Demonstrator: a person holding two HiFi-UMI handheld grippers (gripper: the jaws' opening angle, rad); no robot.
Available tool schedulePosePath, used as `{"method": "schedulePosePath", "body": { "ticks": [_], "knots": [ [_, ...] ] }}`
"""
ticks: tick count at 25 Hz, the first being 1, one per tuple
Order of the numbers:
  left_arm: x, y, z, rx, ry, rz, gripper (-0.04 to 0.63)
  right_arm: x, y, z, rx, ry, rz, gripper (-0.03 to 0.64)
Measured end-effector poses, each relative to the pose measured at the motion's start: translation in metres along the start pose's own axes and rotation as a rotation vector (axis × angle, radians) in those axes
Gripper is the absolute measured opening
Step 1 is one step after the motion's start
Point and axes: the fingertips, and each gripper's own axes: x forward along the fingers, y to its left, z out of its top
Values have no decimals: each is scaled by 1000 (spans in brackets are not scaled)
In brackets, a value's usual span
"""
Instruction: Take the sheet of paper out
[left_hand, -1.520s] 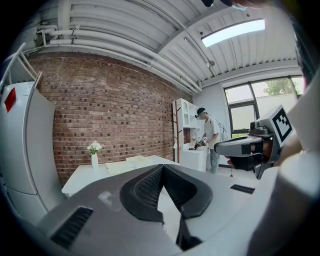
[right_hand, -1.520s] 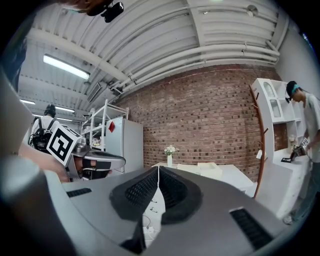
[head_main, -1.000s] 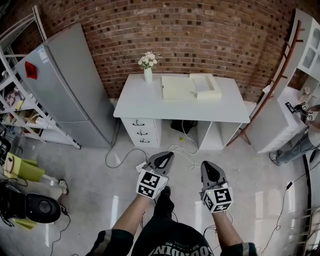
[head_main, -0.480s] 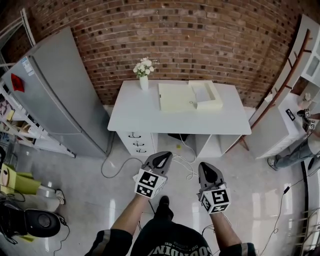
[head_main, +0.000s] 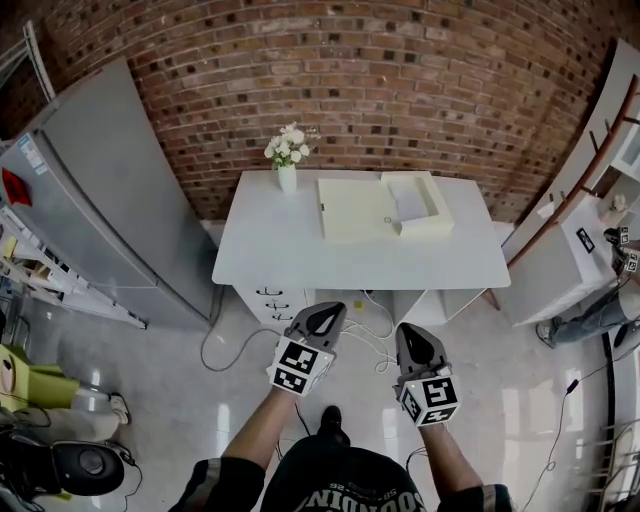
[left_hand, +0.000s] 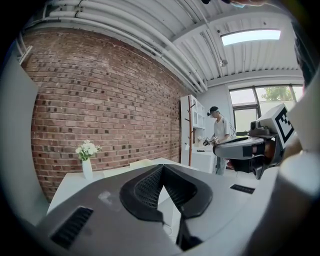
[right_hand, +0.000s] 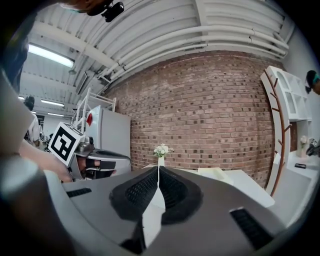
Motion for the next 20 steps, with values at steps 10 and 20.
{"method": "schedulePosePath", "body": {
  "ticks": [10,20],
  "knots": [
    [29,42,4,-5,-2,-25,11,42,-11,5,-1,15,-32,69],
    [46,55,0,2,1,-25,11,62,-24,7,4,7,-38,69]
  ]
}}
